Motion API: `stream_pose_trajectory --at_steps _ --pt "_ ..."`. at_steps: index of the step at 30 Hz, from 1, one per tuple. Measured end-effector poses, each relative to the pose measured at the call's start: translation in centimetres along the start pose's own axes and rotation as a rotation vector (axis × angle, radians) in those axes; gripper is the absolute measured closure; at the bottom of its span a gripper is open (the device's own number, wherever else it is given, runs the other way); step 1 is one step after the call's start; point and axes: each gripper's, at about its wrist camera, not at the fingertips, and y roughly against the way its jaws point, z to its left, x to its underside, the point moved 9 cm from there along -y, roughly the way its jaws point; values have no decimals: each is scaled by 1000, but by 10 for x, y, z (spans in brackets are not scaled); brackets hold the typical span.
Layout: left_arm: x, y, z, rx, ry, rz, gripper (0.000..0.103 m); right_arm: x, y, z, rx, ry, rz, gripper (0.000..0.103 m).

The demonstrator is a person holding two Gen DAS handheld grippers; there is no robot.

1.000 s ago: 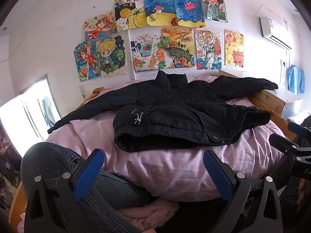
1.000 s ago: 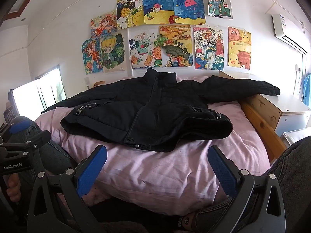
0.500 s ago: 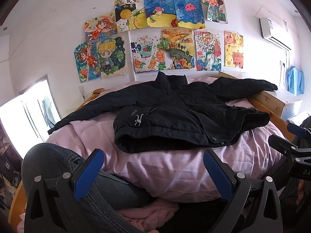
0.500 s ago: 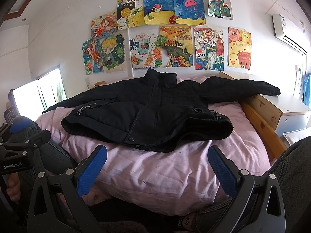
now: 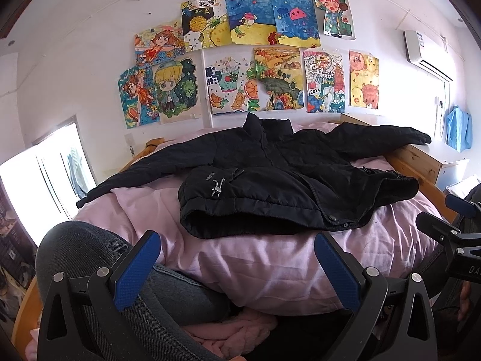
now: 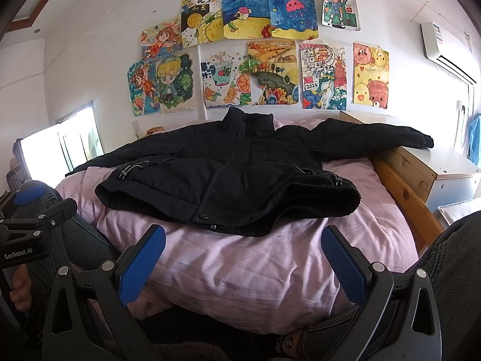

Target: Fold large clothes

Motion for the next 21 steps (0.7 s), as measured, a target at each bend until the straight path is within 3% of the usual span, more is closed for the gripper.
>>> stream_pose_trajectory --at_steps 21 --pt "3 1 -2 -2 2 -9 0 0 1 -1 -2 -1 -1 1"
